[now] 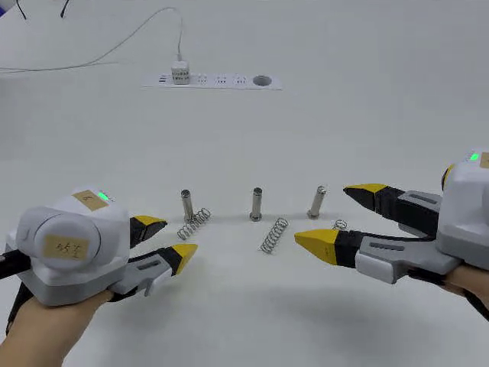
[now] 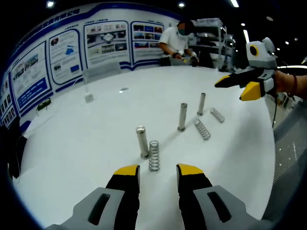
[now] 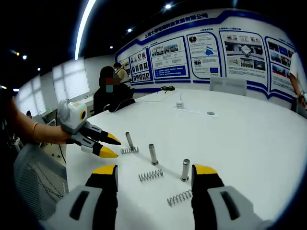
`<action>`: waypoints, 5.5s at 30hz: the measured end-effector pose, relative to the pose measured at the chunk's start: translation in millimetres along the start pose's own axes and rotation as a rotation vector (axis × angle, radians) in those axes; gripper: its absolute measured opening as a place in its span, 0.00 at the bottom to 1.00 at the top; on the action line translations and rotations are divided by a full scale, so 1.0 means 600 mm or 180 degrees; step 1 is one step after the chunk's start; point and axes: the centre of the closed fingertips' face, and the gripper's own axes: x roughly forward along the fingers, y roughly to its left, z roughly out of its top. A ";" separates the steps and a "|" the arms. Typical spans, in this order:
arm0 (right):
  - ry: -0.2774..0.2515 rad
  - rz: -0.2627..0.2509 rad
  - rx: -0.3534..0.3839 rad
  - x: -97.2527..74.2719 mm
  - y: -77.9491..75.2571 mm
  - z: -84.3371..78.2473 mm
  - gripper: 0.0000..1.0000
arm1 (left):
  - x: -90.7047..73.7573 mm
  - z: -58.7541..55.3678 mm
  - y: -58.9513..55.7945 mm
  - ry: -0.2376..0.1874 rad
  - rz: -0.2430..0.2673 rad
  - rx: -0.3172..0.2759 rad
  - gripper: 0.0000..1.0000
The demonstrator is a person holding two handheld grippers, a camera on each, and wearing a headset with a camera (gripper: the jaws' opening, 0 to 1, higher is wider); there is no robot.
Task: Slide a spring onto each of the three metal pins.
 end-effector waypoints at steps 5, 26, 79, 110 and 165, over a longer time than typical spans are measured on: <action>0.0006 -0.0019 0.0114 0.000 0.003 -0.006 0.62 | 0.012 -0.003 0.002 0.0013 0.0008 0.0088 0.26; -0.0025 -0.0081 0.0172 -0.010 0.014 -0.014 0.62 | 0.032 -0.004 -0.001 0.0002 -0.0158 0.0148 0.12; -0.0552 0.0540 0.1081 0.023 0.114 0.090 0.38 | -0.100 0.129 -0.092 -0.1011 -0.0417 -0.0198 0.10; -0.0673 0.0983 0.2081 0.037 0.151 0.096 0.13 | -0.119 0.158 -0.135 -0.1315 -0.0748 -0.0176 0.10; -0.0629 0.0481 -0.0316 0.131 0.145 0.127 0.11 | -0.109 0.072 -0.085 -0.0552 -0.0153 -0.0091 0.67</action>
